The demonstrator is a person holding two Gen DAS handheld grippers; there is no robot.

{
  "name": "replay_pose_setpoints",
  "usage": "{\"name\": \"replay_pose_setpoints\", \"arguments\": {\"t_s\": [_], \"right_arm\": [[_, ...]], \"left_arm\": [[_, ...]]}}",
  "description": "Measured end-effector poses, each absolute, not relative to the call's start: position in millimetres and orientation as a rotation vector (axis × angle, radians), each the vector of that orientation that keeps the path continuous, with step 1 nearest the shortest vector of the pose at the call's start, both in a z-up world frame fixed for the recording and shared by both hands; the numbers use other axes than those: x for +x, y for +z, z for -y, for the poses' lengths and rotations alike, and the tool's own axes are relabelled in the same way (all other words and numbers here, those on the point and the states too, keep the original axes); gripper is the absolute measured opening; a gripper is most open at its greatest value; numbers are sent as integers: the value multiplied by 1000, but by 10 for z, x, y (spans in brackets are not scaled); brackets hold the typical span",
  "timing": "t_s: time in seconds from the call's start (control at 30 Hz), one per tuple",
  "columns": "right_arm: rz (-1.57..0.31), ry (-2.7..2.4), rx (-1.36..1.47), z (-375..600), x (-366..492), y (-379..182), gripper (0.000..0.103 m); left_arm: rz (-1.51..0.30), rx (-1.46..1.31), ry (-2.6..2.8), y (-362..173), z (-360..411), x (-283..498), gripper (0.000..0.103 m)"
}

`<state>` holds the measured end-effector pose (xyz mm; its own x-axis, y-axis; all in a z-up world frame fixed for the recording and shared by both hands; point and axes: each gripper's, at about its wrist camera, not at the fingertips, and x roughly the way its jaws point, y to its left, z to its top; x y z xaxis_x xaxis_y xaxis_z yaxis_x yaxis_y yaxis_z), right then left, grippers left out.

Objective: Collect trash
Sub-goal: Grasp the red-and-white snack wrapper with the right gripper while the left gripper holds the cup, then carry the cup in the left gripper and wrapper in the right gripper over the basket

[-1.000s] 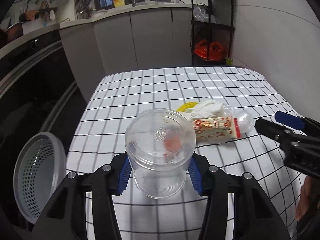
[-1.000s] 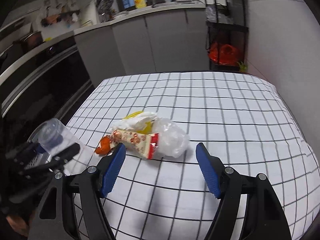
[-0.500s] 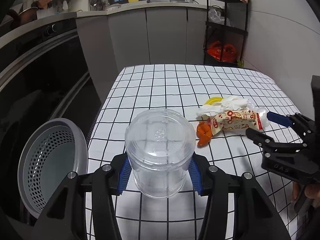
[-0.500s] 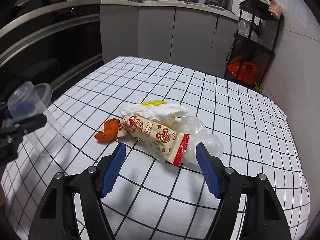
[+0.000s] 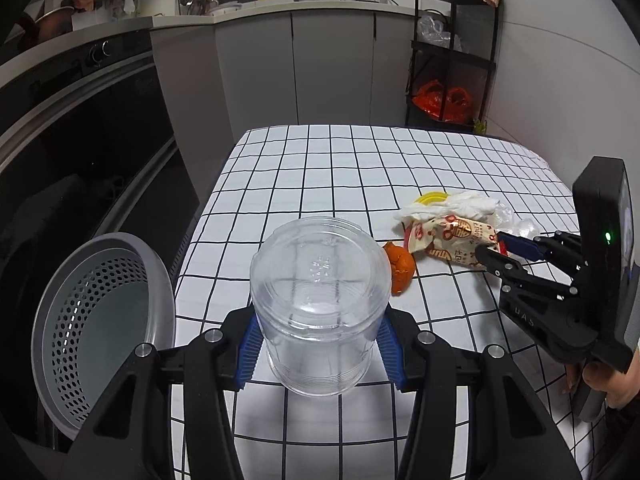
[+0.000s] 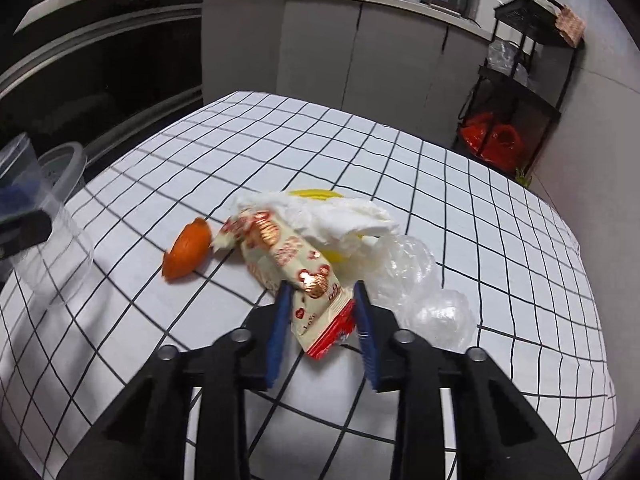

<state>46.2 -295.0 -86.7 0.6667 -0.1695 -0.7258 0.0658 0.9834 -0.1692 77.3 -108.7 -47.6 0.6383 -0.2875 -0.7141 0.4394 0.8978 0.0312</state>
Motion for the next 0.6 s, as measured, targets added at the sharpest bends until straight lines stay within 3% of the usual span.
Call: {"name": "replay_pose_setpoints", "arguments": {"t_s": [0.07,0.6], "right_arm": [[-821,-125,-145,2899,424,-835,19],[-737,-153,78,3047,-132,-368,18]], "left_arm": [[-779,205,-421,-477,1080,776,49],[-741,193,-429,-345,1013,658,49]]}}
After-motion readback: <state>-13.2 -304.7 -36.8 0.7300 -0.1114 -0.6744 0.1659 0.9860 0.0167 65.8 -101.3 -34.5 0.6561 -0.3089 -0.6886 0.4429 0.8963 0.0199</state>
